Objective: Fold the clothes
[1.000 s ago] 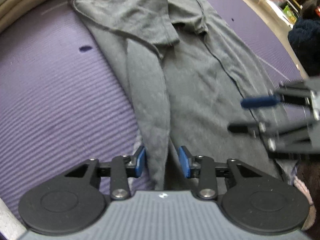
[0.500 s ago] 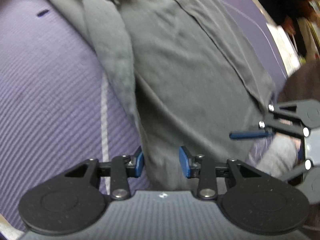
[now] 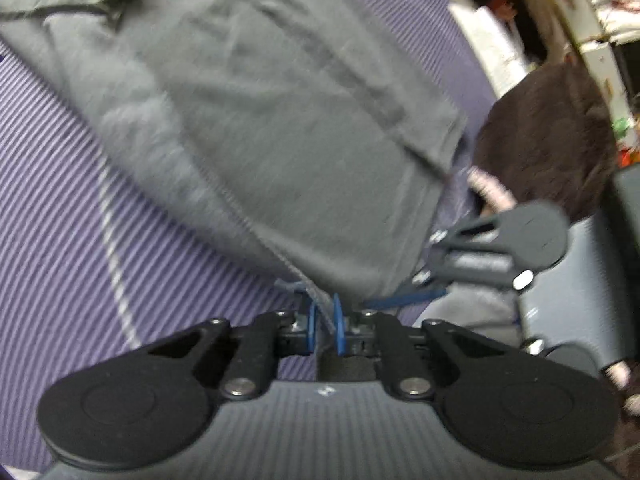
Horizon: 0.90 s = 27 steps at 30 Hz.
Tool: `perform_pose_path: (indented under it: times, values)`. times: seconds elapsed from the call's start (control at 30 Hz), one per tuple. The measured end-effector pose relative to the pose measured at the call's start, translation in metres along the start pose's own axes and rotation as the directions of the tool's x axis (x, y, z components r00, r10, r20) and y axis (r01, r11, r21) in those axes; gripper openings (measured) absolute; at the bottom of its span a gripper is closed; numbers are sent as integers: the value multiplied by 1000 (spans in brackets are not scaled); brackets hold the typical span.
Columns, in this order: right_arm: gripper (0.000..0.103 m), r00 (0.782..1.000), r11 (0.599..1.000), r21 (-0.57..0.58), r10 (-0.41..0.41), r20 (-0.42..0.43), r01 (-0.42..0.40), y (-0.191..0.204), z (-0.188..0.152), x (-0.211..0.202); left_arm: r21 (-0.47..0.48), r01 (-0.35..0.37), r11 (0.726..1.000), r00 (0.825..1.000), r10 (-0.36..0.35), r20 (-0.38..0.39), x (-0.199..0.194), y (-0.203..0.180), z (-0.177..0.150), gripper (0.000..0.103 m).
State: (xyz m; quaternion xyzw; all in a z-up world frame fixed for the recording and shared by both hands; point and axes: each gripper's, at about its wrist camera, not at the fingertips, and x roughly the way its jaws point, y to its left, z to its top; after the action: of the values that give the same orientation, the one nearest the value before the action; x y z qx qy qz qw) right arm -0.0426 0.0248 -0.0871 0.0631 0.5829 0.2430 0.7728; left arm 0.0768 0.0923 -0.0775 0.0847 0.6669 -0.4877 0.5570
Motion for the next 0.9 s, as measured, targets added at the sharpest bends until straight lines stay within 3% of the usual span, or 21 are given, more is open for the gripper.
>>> perform_pose_path:
  times: [0.13, 0.37, 0.5, 0.7, 0.8, 0.9]
  values:
    - [53, 999, 995, 89, 38, 20, -39, -13, 3, 0, -88, 26, 996, 998, -21, 58, 4, 2, 2, 14]
    - [55, 999, 970, 235, 49, 21, -53, -40, 1, 1, -202, 121, 972, 981, -85, 175, 4, -1, 4, 45]
    - [55, 998, 959, 275, 61, 25, -65, -48, -2, -3, -280, 184, 942, 964, -118, 237, 11, 5, 3, 56]
    - [56, 995, 938, 331, 92, 30, -97, -55, -8, -11, -278, 101, 955, 987, -62, 145, 30, 5, 6, 62]
    - [57, 994, 929, 353, 101, 33, -106, -55, -9, -12, -267, 73, 961, 992, -42, 119, 36, 3, 5, 63]
    - [57, 992, 918, 375, 123, 40, -129, -54, -11, -14, -287, 89, 954, 989, -51, 137, 35, 3, 7, 63]
